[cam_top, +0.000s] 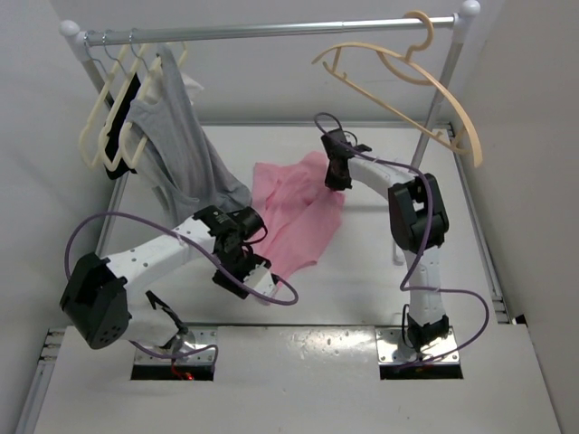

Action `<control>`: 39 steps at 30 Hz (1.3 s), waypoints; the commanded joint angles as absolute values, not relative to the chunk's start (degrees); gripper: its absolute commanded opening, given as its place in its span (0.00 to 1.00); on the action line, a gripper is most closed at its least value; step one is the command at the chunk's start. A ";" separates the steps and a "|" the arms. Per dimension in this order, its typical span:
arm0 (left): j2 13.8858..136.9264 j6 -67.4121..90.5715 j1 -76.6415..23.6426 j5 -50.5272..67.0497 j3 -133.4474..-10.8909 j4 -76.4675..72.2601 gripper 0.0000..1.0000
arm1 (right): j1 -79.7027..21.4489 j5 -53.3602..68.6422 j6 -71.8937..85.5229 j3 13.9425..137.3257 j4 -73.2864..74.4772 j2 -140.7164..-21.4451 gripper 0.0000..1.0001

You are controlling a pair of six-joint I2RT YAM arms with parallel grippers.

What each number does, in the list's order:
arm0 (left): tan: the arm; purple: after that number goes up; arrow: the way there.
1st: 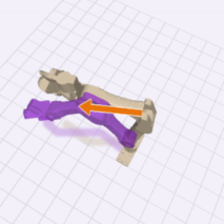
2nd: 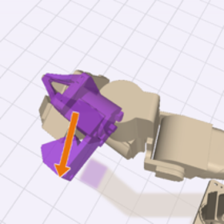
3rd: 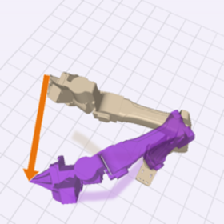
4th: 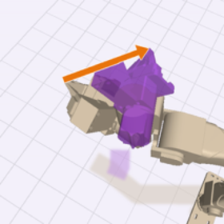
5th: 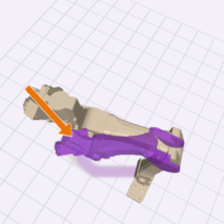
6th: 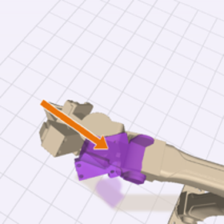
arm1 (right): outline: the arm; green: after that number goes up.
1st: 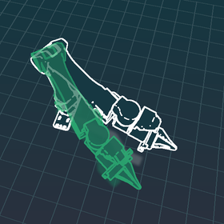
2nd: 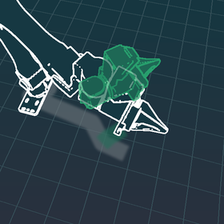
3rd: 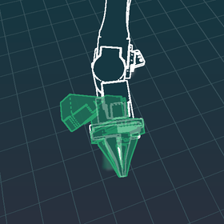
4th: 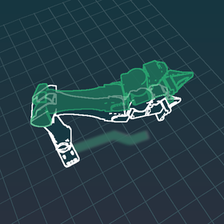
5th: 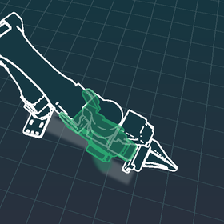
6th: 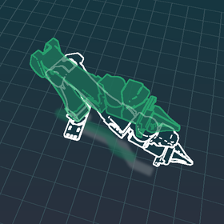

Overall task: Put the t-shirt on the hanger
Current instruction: Move the tshirt to the center of the board

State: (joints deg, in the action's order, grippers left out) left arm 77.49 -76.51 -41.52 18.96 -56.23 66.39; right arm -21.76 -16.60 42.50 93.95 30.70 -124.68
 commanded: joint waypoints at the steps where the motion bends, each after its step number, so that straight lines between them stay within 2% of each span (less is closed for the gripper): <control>1: 76.20 -74.10 -41.84 23.64 -60.37 63.02 0.63 | -21.27 -20.30 38.16 99.31 32.08 -125.24 0.00; 5: 75.67 -69.27 -41.22 24.17 -60.91 57.16 0.64 | -21.27 -20.30 35.78 103.62 34.10 -126.47 0.00; 8: 75.67 -67.68 -41.22 21.71 -60.91 54.41 0.69 | -21.27 -20.30 35.25 99.60 33.67 -125.08 0.00; 9: 75.67 -67.15 -41.22 21.71 -61.69 54.40 0.71 | -21.27 -19.43 35.24 98.01 33.05 -124.29 0.05; 10: 76.28 -67.15 -41.22 21.71 -61.70 54.40 0.77 | -21.27 -18.64 34.72 94.87 32.35 -122.71 0.25; 13: 76.82 -67.76 -42.71 23.20 -62.23 53.88 0.84 | -21.27 -15.39 33.14 90.28 30.59 -120.59 0.60; 16: 79.27 -67.76 -44.47 26.45 -62.93 53.88 0.86 | -21.27 -15.38 32.61 87.64 31.64 -118.31 0.69; 27: 87.28 -86.21 -49.31 25.14 -59.41 59.41 0.86 | -22.41 -13.54 31.55 70.96 38.14 -102.76 0.83; 31: 87.80 -88.68 -49.92 25.14 -58.63 59.51 0.85 | -21.27 -10.63 32.96 64.26 38.76 -96.34 0.83; 36: 89.82 -83.94 -51.15 21.90 -54.59 50.47 0.74 | -21.97 -8.80 32.43 57.58 41.92 -90.80 0.83; 38: 89.82 -83.24 -51.15 21.10 -51.95 46.77 0.63 | -22.49 -5.55 31.82 55.65 43.32 -87.90 0.83; 39: 89.82 -83.23 -51.15 21.09 -51.25 45.89 0.53 | -22.50 -3.36 31.21 55.11 44.03 -87.02 0.83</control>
